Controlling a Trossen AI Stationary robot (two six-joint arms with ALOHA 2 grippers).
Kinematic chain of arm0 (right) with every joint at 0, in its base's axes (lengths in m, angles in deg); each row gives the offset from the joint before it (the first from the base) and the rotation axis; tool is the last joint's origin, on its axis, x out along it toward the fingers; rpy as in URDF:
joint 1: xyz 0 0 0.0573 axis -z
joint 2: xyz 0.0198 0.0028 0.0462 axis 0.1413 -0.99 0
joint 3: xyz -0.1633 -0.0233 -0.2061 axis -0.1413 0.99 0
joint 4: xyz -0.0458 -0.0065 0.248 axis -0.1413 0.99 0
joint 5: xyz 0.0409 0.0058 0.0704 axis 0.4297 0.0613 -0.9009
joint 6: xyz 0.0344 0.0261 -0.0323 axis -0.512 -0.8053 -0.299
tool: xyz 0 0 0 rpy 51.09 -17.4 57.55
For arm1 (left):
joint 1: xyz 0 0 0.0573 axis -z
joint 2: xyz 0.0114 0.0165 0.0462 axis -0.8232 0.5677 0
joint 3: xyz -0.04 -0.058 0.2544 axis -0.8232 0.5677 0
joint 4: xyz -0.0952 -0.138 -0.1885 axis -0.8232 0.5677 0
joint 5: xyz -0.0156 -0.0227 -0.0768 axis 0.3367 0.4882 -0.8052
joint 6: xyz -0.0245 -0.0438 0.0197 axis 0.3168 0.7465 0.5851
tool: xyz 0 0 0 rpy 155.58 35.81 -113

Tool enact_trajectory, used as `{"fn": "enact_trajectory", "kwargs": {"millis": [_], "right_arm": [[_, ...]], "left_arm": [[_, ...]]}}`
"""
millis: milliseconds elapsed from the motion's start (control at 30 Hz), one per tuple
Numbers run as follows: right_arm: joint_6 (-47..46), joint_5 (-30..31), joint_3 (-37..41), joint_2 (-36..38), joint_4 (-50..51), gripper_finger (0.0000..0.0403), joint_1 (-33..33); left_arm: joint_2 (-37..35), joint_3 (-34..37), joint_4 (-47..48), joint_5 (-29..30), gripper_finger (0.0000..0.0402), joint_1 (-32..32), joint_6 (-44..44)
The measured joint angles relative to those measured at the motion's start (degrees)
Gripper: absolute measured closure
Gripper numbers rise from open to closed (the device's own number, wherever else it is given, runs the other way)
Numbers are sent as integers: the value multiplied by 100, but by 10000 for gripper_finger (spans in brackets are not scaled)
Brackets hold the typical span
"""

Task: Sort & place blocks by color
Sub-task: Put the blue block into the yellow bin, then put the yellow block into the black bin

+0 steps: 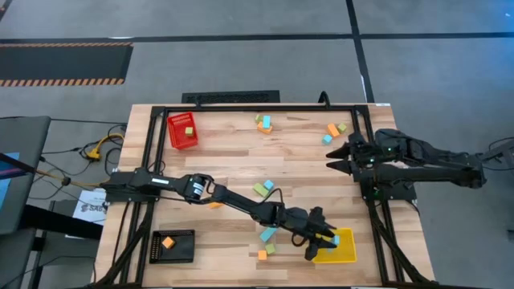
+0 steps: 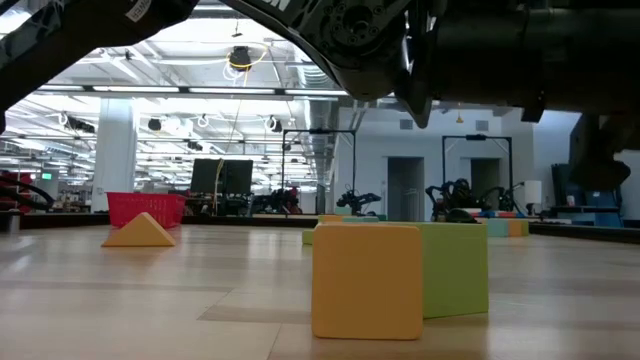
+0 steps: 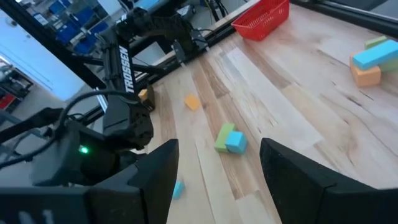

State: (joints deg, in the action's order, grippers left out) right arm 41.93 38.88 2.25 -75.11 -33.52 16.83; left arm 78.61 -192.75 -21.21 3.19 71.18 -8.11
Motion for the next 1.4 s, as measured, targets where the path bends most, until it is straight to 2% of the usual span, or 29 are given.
{"fn": "enact_trajectory", "kwargs": {"millis": [200,300,367,433,533,633,767,900,967,1033,1167,1267,1400], "right_arm": [[37,-7,-1,73,47,154,0],[42,-9,0,93,133,154,0],[46,-9,-2,108,154,154,0],[51,-5,-2,105,215,154,0],[44,91,-1,94,252,154,0],[-175,694,-2,50,523,154,0],[-441,1624,-2,-338,782,154,7],[-579,2396,-2,-1053,531,154,123],[-738,2605,-4,-1594,333,154,325],[-978,2640,-3,-2106,270,154,637],[-1207,2566,-250,-3097,415,154,1411],[-1183,2550,-625,-3775,613,154,1932],[-1173,2546,-1146,-4585,1027,154,2476]], "left_arm": [[-16,3,-49,-152,157,-19,25],[-98,4,70,-402,128,-106,76],[-297,5,505,-641,117,-205,222],[-621,5,1288,-807,113,-318,242],[-1299,-8,3038,-965,113,-475,-21],[-1897,-10,5165,-824,118,-614,-458],[-2589,27,7732,103,130,-752,-1022],[-3486,411,8844,1246,146,-816,-1790],[-3944,884,8888,1551,154,-875,-2072],[-4534,1536,8783,1592,162,-984,-2324],[-5987,3387,7825,1406,173,-1361,-2784],[-7017,4940,6229,831,177,-1730,-2862],[-8003,6455,3826,81,177,-2120,-2444]]}}
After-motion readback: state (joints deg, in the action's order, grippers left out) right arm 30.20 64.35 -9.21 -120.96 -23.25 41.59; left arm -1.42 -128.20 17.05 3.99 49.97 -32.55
